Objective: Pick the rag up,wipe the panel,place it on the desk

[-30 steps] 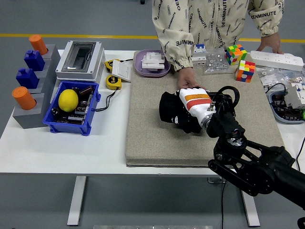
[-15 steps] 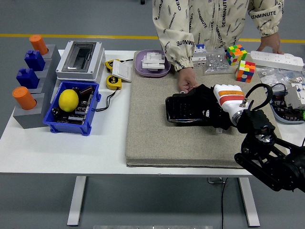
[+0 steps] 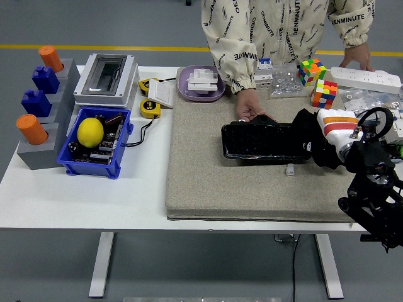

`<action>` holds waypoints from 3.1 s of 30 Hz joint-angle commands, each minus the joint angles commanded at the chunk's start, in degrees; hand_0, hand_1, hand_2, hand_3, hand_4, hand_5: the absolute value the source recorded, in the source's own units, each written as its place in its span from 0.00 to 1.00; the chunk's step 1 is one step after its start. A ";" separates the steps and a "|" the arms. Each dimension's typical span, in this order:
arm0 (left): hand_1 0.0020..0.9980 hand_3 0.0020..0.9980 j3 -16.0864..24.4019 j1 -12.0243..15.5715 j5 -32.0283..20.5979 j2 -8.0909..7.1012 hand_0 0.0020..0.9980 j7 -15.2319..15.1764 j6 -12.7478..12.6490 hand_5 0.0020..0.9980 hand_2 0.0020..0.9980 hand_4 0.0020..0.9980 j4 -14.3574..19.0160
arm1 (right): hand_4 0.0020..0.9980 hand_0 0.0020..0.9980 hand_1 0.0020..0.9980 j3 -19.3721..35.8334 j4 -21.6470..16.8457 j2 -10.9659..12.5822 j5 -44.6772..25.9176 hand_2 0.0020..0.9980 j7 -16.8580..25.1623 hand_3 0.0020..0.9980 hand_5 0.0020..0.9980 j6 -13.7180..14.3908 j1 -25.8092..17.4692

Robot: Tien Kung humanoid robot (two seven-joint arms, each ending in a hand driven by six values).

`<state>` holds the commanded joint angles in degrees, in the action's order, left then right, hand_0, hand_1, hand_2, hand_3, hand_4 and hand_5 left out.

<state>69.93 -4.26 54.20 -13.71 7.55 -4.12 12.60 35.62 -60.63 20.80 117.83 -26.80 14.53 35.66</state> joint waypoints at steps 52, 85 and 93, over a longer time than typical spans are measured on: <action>0.66 0.58 -1.33 -0.30 -0.36 -0.29 0.65 0.03 0.03 0.45 0.70 0.68 0.02 | 0.92 0.40 0.44 -9.27 -0.81 -15.25 -0.61 0.51 -0.09 0.52 0.26 -0.14 7.01; 0.66 0.58 -1.21 -0.37 -0.33 -0.33 0.65 0.07 -0.02 0.45 0.70 0.68 -0.11 | 0.92 0.40 0.45 -11.91 -0.57 -17.64 -1.21 0.51 -0.12 0.52 0.26 -0.41 8.37; 0.66 0.58 -1.07 -0.76 -0.27 -0.25 0.65 0.04 0.01 0.45 0.70 0.68 0.07 | 0.92 0.40 0.44 -9.63 3.02 -16.21 -1.30 0.51 0.08 0.52 0.26 -0.57 8.26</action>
<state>68.86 -5.03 53.92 -13.96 7.59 -4.11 12.67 25.99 -57.61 4.59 116.52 -26.72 13.96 43.92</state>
